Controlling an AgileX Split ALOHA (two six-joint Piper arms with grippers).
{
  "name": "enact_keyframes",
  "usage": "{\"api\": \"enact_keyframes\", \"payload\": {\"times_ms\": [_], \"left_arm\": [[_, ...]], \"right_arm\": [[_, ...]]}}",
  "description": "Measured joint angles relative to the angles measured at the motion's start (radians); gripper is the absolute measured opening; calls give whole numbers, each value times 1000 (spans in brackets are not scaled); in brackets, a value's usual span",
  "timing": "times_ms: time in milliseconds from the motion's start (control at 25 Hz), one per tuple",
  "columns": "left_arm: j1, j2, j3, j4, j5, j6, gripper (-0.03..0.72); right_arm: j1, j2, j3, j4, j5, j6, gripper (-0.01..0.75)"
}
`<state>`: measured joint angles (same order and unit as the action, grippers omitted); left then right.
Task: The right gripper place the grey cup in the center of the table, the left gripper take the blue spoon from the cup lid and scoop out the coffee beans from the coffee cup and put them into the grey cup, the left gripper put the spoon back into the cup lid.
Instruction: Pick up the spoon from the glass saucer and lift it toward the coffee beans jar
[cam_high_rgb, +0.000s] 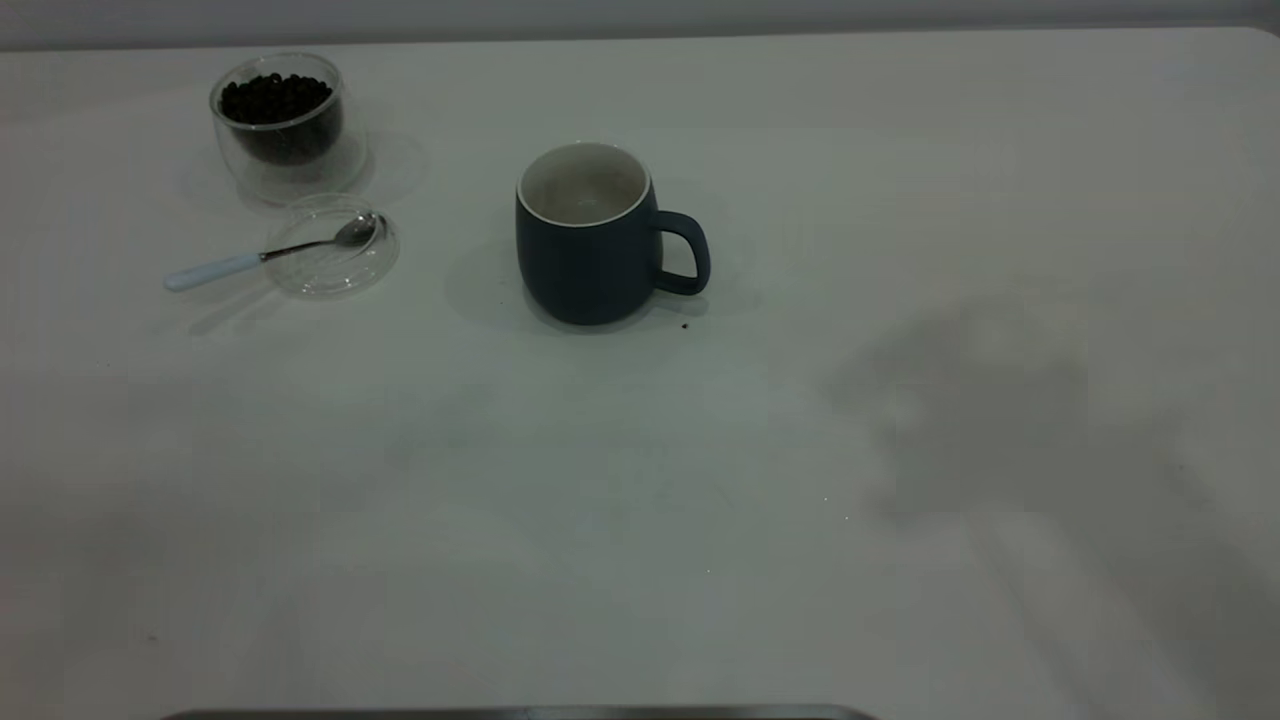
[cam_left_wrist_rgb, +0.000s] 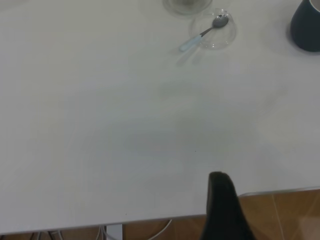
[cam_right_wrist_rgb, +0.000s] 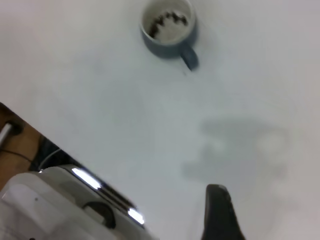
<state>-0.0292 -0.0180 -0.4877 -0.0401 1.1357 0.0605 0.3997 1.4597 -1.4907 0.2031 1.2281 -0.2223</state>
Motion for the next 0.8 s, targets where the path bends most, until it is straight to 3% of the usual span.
{"api": "enact_keyframes", "payload": {"times_ms": [280, 520, 640, 800], "left_arm": [[0, 0, 0, 0, 0, 0, 537], [0, 0, 0, 0, 0, 0, 537], [0, 0, 0, 0, 0, 0, 537], [0, 0, 0, 0, 0, 0, 537]], "right_arm": [[1, -344, 490, -119, 5, 157, 460], [1, -556, 892, -139, -111, 189, 460], [0, -620, 1003, -173, -129, 189, 460], [0, -695, 1013, -183, -145, 190, 460]]}}
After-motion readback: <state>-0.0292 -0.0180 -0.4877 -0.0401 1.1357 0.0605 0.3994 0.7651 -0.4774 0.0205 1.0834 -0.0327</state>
